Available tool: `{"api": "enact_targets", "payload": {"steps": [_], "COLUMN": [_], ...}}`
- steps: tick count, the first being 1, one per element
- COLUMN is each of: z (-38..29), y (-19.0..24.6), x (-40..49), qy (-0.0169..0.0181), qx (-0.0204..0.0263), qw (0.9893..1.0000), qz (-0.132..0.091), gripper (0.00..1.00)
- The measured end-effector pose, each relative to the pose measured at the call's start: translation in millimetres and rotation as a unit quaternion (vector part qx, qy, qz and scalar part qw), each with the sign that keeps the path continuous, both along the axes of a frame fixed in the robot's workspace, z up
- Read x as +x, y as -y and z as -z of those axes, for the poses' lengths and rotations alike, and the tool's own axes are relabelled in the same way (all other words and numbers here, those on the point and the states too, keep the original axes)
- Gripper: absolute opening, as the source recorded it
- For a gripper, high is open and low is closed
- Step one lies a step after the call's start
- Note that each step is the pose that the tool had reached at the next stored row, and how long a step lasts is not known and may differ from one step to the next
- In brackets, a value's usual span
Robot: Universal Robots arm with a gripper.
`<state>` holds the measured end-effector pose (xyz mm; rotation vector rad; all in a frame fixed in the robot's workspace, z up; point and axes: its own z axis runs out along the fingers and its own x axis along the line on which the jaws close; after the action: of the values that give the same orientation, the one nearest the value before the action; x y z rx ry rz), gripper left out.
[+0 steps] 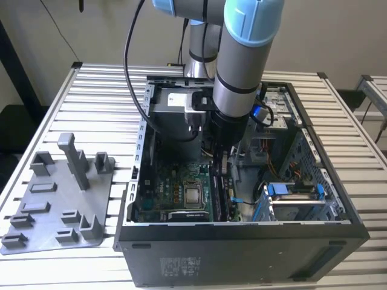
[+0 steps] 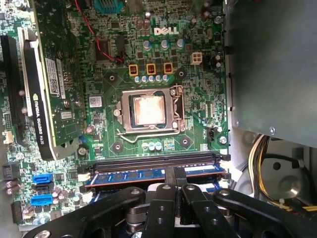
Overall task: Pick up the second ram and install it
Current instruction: 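Press down the second ram until it locks into place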
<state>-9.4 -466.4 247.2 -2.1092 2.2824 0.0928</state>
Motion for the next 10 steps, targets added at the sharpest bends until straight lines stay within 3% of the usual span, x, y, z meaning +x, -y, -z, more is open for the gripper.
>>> {"api": "enact_targets", "payload": {"steps": [5, 10], "z": [1.7, 3.3], "y": [0.0, -0.1], "x": [0.1, 0.2], "qy": [0.0003, 0.0004], "qx": [0.0003, 0.0006], "qw": [0.9992, 0.9990], "qz": [-0.041, -0.046], "gripper": [0.11, 0.11]}}
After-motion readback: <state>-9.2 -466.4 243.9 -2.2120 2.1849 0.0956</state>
